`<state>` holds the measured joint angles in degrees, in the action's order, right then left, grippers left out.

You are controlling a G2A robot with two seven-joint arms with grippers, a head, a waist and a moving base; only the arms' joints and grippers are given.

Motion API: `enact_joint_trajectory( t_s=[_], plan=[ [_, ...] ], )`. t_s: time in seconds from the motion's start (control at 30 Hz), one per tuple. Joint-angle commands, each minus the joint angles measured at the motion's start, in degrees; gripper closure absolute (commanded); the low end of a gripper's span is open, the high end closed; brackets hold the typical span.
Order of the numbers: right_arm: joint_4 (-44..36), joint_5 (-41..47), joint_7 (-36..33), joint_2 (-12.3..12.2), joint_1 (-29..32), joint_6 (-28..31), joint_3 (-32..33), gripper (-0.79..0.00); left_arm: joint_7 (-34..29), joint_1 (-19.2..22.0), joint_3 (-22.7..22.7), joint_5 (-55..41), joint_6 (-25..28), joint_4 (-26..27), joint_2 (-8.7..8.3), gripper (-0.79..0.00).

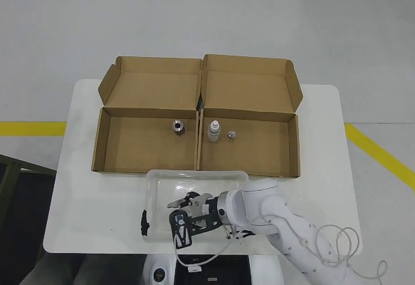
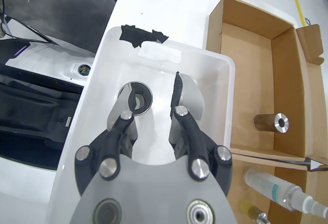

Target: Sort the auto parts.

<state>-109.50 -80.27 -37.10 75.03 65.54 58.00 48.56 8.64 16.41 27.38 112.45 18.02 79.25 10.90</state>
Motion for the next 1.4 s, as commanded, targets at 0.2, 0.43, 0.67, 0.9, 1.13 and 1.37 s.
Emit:
enact_joint_trajectory(
  t_s=[0.2, 0.43, 0.67, 0.9, 1.13, 1.37],
  plan=[
    [0.62, -0.28, 0.41, -1.97, 0.55, 0.00, -0.34, -0.289, 0.00, 0.00, 0.00, 0.00, 0.00, 0.00, 0.00, -0.785],
    [2.09, -0.39, 1.11, -3.47, -0.23, 0.00, -0.93, -0.302, 0.00, 0.00, 0.00, 0.00, 0.00, 0.00, 0.00, -0.785],
    [3.80, -0.62, 1.54, -4.42, -1.12, 0.00, -1.88, -0.323, 0.00, 0.00, 0.00, 0.00, 0.00, 0.00, 0.00, -0.785],
    [5.70, -0.93, 2.91, -4.37, -2.28, -0.57, -3.28, -0.357, 0.00, 0.00, 0.00, 0.00, 0.00, 0.00, 0.00, -0.785],
    [7.79, -0.93, 4.06, -3.72, -4.47, -2.04, -5.93, -0.372, 0.00, 0.00, 0.00, 0.00, 0.00, 0.00, 0.00, -0.785],
    [9.76, -0.62, 5.12, -3.01, -6.36, -3.13, -8.46, -0.382, 0.00, 0.00, 0.00, 0.00, 0.00, 0.00, 0.00, -0.785]
  ],
)
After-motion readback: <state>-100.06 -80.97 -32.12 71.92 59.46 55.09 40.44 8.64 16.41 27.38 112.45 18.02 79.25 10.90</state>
